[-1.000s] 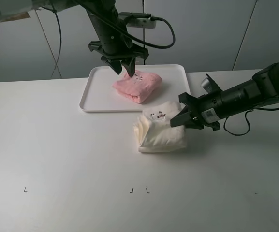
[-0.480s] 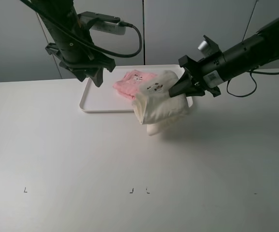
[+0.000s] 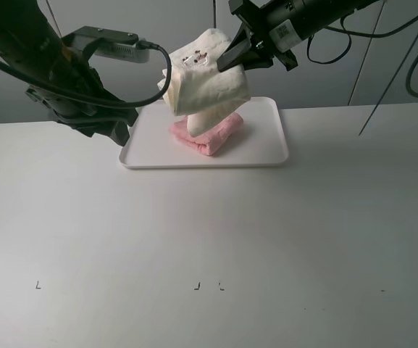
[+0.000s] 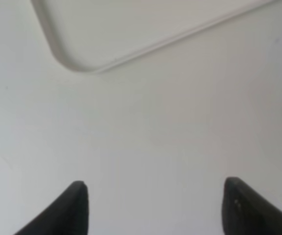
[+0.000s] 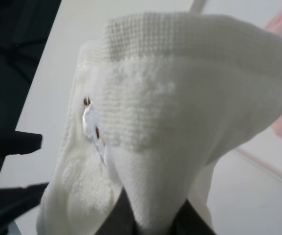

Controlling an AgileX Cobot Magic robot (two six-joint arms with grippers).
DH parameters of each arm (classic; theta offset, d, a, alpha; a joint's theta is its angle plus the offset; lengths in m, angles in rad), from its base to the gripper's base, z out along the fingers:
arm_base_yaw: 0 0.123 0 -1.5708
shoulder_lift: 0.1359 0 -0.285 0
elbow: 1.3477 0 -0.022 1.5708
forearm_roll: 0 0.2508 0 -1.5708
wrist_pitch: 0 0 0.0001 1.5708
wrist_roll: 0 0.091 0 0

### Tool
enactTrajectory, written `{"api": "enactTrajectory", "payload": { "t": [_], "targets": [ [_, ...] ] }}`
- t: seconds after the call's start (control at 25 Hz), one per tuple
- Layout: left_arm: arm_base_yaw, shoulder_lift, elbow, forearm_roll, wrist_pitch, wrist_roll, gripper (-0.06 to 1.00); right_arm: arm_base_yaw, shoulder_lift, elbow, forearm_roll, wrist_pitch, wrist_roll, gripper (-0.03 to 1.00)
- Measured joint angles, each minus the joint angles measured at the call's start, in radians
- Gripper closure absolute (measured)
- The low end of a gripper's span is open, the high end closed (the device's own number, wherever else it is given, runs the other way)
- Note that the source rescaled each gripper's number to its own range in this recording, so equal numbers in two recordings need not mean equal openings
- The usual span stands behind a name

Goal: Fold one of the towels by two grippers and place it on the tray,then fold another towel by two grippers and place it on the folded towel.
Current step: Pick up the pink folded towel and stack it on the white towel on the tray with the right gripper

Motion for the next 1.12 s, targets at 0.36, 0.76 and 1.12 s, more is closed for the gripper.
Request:
{"api": "enactTrajectory", "payload": {
  "t": [0.36, 0.76, 1.12],
  "targets": [
    [0.0, 0.0, 0.038, 0.065, 0.002, -0.013, 0.03, 0.024, 0.296, -0.384, 0.164, 0.01, 0.081, 0.9],
    [0.0, 0.0, 0.038, 0.079, 0.015, -0.02, 0.03, 0.024, 0.474, -0.437, 0.062, -0.131, 0.126, 0.9],
    [0.0, 0.0, 0.038, 0.117, 0.038, -0.022, 0.03, 0.024, 0.511, -0.439, -0.127, -0.195, 0.181, 0.63]
  ]
}}
